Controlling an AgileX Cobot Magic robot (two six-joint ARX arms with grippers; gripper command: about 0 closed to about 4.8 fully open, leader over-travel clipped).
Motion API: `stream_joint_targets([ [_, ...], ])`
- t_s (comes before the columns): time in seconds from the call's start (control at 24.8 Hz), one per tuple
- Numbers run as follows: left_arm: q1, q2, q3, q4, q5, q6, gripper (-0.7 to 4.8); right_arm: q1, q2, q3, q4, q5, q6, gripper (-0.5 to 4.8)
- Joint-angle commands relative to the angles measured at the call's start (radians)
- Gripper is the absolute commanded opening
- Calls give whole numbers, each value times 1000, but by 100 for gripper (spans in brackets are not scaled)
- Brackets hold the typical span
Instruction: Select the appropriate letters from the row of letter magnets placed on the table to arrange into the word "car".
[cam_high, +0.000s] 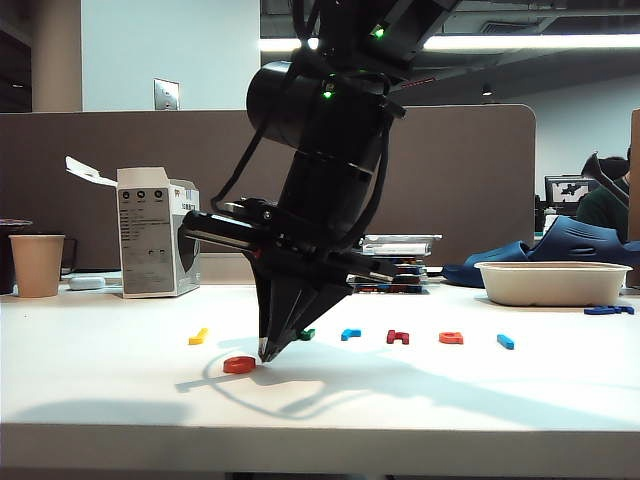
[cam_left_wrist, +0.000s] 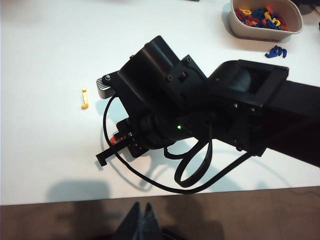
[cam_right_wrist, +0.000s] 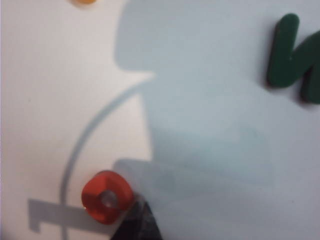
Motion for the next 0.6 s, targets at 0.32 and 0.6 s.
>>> stream_joint_targets([
  [0.32,0,-3,2,2,-2,1,-6,1,-3,1,47,-31,-2,-1],
  [0.6,0,-3,2,2,-2,1,-6,1,-3,1,50,-11,-2,-1],
])
